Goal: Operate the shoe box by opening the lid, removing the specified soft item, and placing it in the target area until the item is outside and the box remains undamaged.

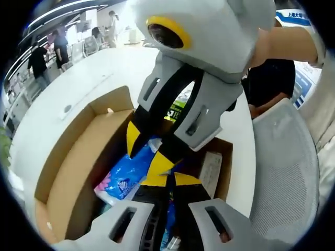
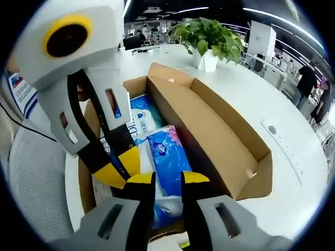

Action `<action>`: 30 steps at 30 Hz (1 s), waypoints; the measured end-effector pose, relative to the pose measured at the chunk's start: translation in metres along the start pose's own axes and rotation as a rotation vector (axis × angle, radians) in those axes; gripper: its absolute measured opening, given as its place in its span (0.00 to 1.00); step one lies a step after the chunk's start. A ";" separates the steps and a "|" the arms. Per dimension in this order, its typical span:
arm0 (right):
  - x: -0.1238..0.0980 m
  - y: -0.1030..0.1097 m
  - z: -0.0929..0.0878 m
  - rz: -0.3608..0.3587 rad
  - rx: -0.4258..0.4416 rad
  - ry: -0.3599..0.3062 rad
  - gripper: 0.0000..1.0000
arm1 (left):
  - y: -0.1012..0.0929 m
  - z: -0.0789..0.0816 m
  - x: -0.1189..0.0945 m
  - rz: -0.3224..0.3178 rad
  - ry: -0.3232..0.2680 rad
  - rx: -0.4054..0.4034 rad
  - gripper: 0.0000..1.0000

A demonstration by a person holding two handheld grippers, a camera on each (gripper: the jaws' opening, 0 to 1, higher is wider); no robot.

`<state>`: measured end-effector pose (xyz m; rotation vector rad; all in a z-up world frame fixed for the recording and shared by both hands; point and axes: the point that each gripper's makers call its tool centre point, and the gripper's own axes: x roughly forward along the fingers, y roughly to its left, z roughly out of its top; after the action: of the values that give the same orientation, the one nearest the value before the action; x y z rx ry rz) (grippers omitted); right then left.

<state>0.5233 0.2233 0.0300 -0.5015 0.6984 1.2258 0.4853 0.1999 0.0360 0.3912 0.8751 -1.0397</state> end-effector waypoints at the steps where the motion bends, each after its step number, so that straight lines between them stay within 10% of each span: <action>1: -0.001 0.000 0.000 0.001 0.000 0.001 0.17 | 0.000 0.000 0.000 0.000 0.000 0.001 0.00; 30: -0.016 -0.008 0.015 -0.065 -0.117 -0.044 0.00 | -0.004 0.002 -0.010 0.020 -0.017 -0.021 0.00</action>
<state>0.5308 0.2206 0.0521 -0.5878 0.5719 1.2178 0.4807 0.2026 0.0452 0.3720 0.8649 -1.0134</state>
